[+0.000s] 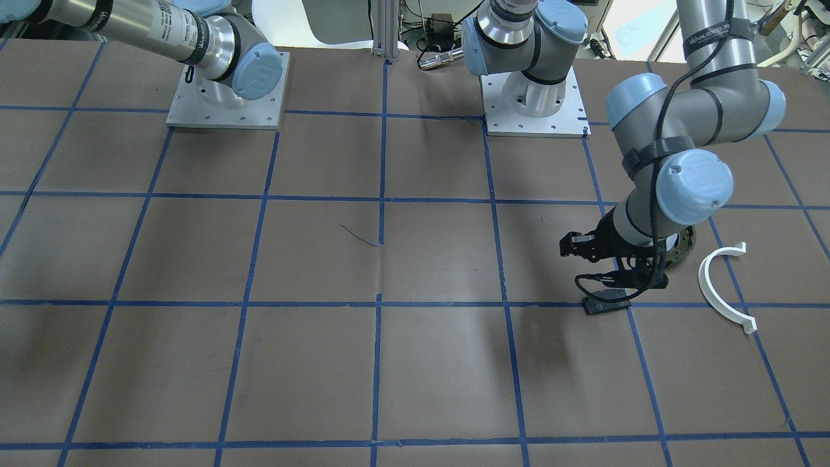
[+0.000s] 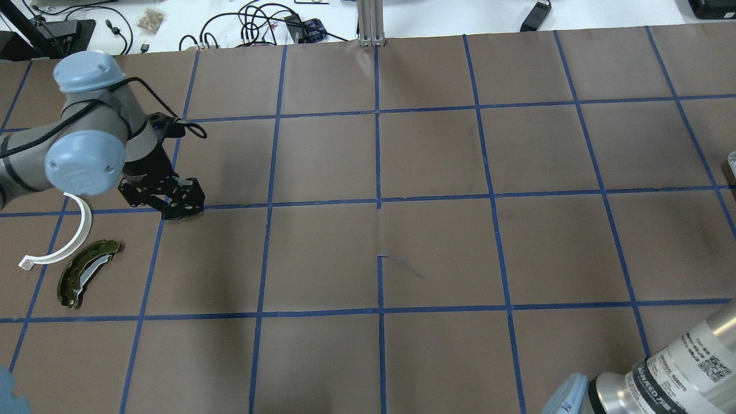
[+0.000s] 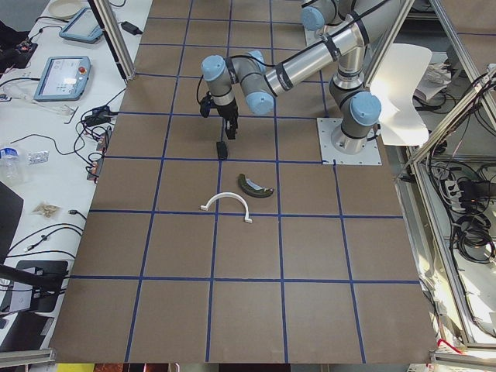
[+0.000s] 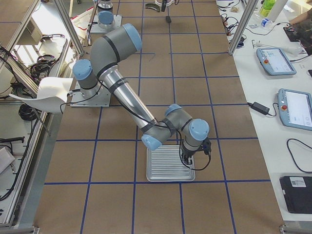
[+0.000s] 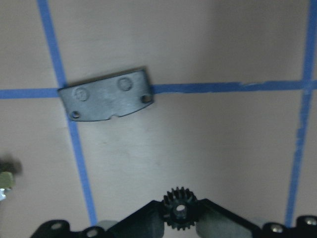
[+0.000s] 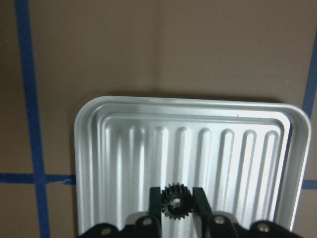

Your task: Place bearing gear from tray to pile

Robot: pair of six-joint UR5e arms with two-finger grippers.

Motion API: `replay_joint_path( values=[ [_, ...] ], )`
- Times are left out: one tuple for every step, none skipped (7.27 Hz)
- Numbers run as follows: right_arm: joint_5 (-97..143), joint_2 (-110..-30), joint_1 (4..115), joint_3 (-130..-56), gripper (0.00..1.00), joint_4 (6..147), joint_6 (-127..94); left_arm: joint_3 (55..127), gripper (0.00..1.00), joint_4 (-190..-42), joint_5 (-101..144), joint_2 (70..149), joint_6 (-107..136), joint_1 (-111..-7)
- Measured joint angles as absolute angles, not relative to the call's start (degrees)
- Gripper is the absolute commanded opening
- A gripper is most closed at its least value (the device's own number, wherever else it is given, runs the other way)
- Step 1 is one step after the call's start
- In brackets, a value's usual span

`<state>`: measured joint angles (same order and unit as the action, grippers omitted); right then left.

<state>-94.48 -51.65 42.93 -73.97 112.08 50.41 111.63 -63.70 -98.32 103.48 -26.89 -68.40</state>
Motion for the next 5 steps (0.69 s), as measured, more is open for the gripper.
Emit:
replay_joint_path(
  values=[
    [-93.43, -54.32, 44.47, -74.70, 0.00, 108.83, 48.49, 114.43, 0.00, -58.10, -98.69, 104.11, -32.20, -64.18],
    [-92.85, -57.73, 46.77, -76.00, 0.00, 105.17, 44.35, 116.39, 0.00, -54.55, -98.28, 104.73, -35.27, -61.60],
    [-92.62, -61.79, 49.52, -77.86, 0.00, 101.42, 38.50, 117.60, 0.00, -53.10, -97.36, 104.91, -36.16, -60.65],
    [-92.46, -66.33, 52.63, -80.51, 0.00, 98.34, 32.34, 118.22, 0.99, -52.55, -96.71, 104.93, -36.15, -60.39],
    [-92.06, -71.02, 56.32, -84.02, 0.00, 96.32, 25.26, 118.45, 1.00, -52.40, -96.46, 104.93, -36.20, -60.38]
  ],
)
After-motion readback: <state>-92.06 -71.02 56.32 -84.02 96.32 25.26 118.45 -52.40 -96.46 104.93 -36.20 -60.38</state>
